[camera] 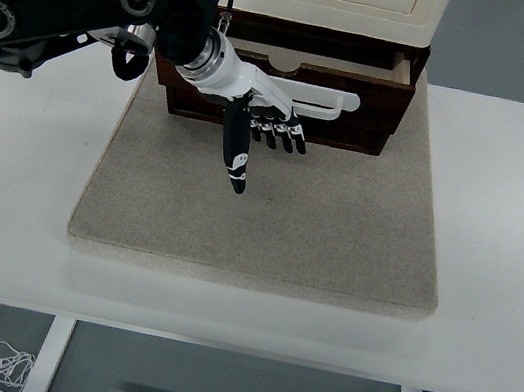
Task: Close drawer under combined cabinet
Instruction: 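Push the drawer front with the left hand toward the cabinet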
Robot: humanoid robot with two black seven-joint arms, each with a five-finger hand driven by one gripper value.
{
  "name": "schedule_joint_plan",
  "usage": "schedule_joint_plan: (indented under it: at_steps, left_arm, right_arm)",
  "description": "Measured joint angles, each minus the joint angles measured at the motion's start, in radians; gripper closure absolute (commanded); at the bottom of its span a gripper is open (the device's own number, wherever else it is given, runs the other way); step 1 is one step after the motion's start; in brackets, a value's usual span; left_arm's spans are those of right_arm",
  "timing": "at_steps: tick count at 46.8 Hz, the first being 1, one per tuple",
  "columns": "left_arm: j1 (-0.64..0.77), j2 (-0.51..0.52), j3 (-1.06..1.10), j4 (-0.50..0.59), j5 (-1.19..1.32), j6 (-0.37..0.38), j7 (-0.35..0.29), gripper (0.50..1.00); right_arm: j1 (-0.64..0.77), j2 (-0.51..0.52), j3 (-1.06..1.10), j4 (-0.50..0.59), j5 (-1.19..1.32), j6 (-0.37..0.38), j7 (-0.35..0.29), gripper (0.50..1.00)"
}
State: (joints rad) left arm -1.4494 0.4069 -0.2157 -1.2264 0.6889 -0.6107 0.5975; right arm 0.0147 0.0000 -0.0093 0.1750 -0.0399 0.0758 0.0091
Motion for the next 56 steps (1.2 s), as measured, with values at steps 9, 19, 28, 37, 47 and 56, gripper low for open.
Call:
schedule_joint_plan:
  at_steps: [9,19,28,37,47,56]
  left_arm:
    - [0.006,-0.01,-0.001,0.023,0.005,0.0,-0.002,0.5]
    - [0.008,-0.025,-0.002,0.068,0.007,0.0,-0.005,0.5]
    - [0.009,-0.039,-0.014,0.109,0.007,0.0,-0.007,0.5]
    - [0.009,-0.056,-0.026,0.16,0.006,0.001,-0.01,0.5]
    - [0.011,-0.068,-0.045,0.216,0.006,0.003,-0.011,0.5]
    - [0.011,-0.067,-0.064,0.231,0.005,0.003,-0.014,0.5]
  right_arm:
    - [0.0,0.0,0.0,0.001,0.0,0.0,0.0,0.548]
    - [0.0,0.0,0.0,0.0,0.0,0.0,0.0,0.548]
    - [0.0,0.0,0.0,0.0,0.0,0.0,0.0,0.548]
    - [0.0,0.0,0.0,0.001,0.0,0.0,0.0,0.548]
    - [0.0,0.0,0.0,0.0,0.0,0.0,0.0,0.548]
    - [0.001,0.0,0.0,0.001,0.0,0.0,0.0,0.548]
